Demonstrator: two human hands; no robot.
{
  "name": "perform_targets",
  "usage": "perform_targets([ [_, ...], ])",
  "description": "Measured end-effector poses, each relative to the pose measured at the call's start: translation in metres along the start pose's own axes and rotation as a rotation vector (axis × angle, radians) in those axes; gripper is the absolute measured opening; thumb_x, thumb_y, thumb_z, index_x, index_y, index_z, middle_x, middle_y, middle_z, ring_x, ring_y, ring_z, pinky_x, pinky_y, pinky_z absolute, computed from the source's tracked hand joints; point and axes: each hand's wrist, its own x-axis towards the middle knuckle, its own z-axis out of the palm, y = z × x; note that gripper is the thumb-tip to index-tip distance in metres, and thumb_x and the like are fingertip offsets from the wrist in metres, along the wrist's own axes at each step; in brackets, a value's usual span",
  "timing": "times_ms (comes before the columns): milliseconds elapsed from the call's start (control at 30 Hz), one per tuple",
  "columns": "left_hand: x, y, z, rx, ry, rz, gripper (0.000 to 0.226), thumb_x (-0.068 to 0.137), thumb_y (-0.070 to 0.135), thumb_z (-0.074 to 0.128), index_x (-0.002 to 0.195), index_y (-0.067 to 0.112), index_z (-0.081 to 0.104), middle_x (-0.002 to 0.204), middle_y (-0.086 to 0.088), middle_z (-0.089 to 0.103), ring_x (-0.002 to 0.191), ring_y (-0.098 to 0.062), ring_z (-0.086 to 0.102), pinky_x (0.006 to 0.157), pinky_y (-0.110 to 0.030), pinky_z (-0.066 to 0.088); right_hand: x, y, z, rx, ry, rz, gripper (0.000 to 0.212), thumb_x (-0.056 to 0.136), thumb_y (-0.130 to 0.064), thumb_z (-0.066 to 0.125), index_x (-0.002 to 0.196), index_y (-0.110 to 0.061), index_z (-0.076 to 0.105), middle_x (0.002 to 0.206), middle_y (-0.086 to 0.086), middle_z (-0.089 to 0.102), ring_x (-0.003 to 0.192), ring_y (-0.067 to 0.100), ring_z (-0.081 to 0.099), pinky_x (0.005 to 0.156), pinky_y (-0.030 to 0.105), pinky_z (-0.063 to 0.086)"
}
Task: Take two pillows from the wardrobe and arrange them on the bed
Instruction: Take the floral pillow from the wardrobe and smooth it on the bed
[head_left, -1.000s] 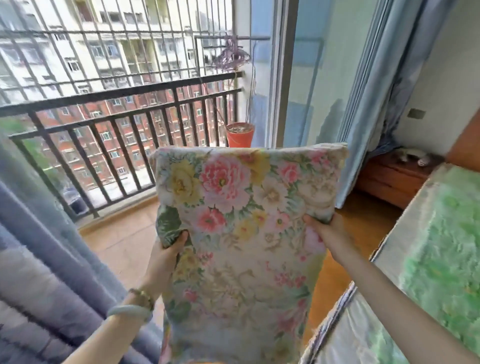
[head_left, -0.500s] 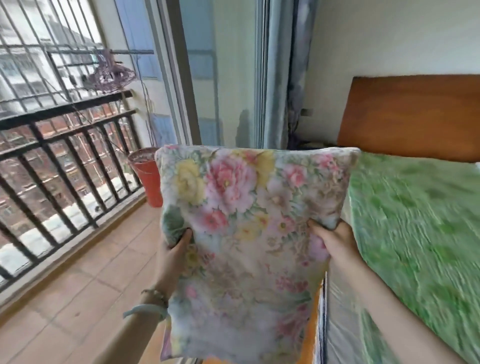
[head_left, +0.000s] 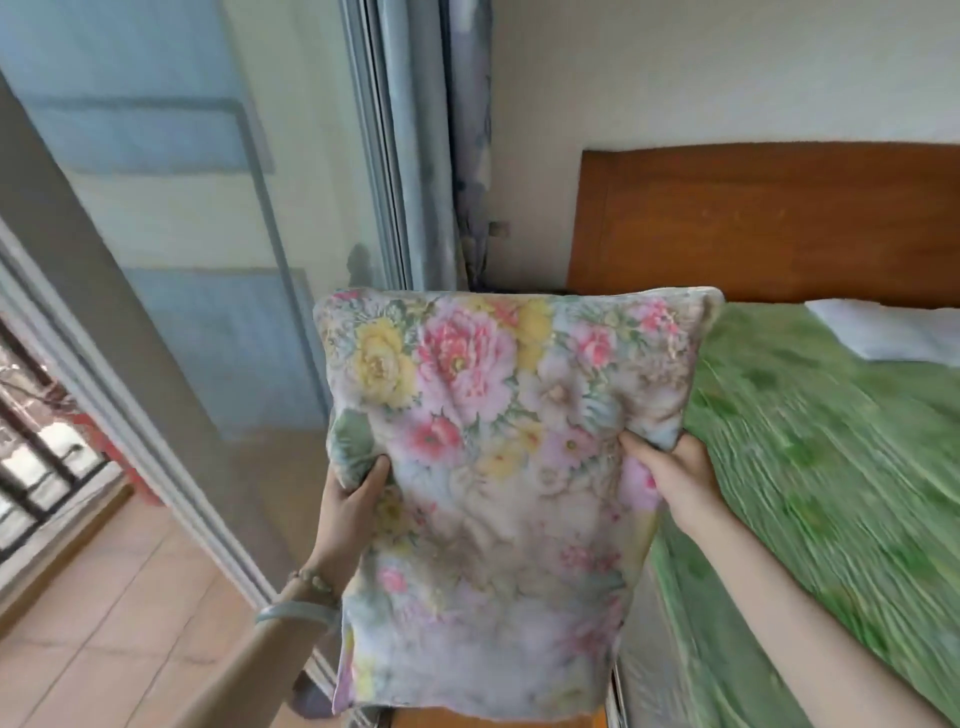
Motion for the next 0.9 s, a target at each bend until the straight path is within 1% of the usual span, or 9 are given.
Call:
perform_targets([
  [67,0.036,-0.004,0.021,0.003,-0.034,-0.010,0.019,0.093,0.020,0.066,0.109,0.013,0.060,0.082,0.004,0.067,0.079,-0.019,0.064,0.060,-0.025,0.054,0.027,0.003,0.002,0.020,0.027,0.021,0.030,0.084,-0.004,0.067,0.058,-0.004,0.052,0.036,-0.005,0.046,0.029,0.006,0.038,0.035,0.012,0.027],
  [100,0.053,-0.008,0.031,0.005,-0.048,-0.009,0.020,0.093,0.021,0.067,0.110,0.013,0.059,0.080,0.004,0.065,0.076,-0.017,0.062,0.059,-0.025,0.053,0.040,0.007,0.003,0.035,0.035,0.029,0.035,0.085,-0.004,0.066,0.054,-0.008,0.049,0.033,-0.005,0.044,0.027,0.007,0.037,0.034,0.012,0.027],
  [233,0.118,-0.027,0.075,0.027,-0.099,0.005,0.026,0.092,0.024,0.067,0.113,0.015,0.058,0.088,-0.001,0.065,0.081,-0.017,0.064,0.073,-0.037,0.054,0.094,0.024,0.003,0.048,0.073,0.060,0.053,0.086,-0.009,0.066,0.038,-0.014,0.043,0.032,0.003,0.039,0.026,0.014,0.034,0.036,0.015,0.028],
  [467,0.264,-0.053,0.155,0.011,-0.202,-0.021,0.020,0.093,0.024,0.066,0.108,0.013,0.060,0.088,-0.006,0.064,0.084,-0.025,0.063,0.075,-0.043,0.052,0.216,0.033,0.018,-0.038,0.210,0.067,0.033,0.081,-0.011,0.072,0.052,-0.014,0.055,0.038,-0.004,0.049,0.030,0.012,0.040,0.036,0.014,0.031],
  [600,0.342,-0.055,0.207,0.000,-0.281,-0.012,0.025,0.093,0.025,0.065,0.107,0.006,0.058,0.083,-0.004,0.061,0.076,-0.024,0.060,0.062,-0.034,0.052,0.288,0.028,0.020,-0.071,0.263,0.066,0.029,0.081,-0.013,0.073,0.056,-0.014,0.059,0.042,-0.004,0.052,0.036,0.015,0.045,0.043,0.020,0.036],
  [667,0.381,-0.055,0.232,0.006,-0.311,-0.016,0.034,0.093,0.027,0.065,0.115,0.002,0.056,0.086,-0.006,0.061,0.080,-0.026,0.060,0.066,-0.037,0.053,0.322,0.028,0.023,-0.060,0.300,0.064,0.028,0.081,-0.012,0.073,0.057,-0.015,0.059,0.043,-0.006,0.054,0.039,0.013,0.048,0.042,0.019,0.037],
  [733,0.415,-0.057,0.258,0.003,-0.334,-0.036,0.035,0.092,0.028,0.066,0.120,0.008,0.057,0.094,-0.009,0.064,0.088,-0.029,0.064,0.076,-0.045,0.054,0.355,0.031,0.024,-0.058,0.340,0.064,0.027,0.081,-0.011,0.072,0.058,-0.015,0.059,0.044,-0.007,0.056,0.041,0.011,0.051,0.044,0.019,0.038],
  [800,0.443,-0.059,0.280,-0.003,-0.339,-0.034,0.031,0.091,0.027,0.067,0.117,0.013,0.059,0.094,-0.006,0.066,0.088,-0.027,0.064,0.076,-0.044,0.054,0.382,0.034,0.025,-0.048,0.353,0.080,0.031,0.082,-0.009,0.071,0.056,-0.011,0.054,0.044,-0.004,0.053,0.043,0.017,0.049,0.047,0.023,0.038],
  [900,0.488,-0.065,0.315,0.007,-0.368,-0.033,0.032,0.091,0.026,0.068,0.119,0.014,0.059,0.098,-0.009,0.068,0.090,-0.026,0.066,0.077,-0.044,0.055,0.429,0.042,0.023,-0.043,0.376,0.085,0.026,0.082,-0.010,0.071,0.061,-0.004,0.056,0.048,0.003,0.053,0.042,0.017,0.049,0.043,0.022,0.039],
])
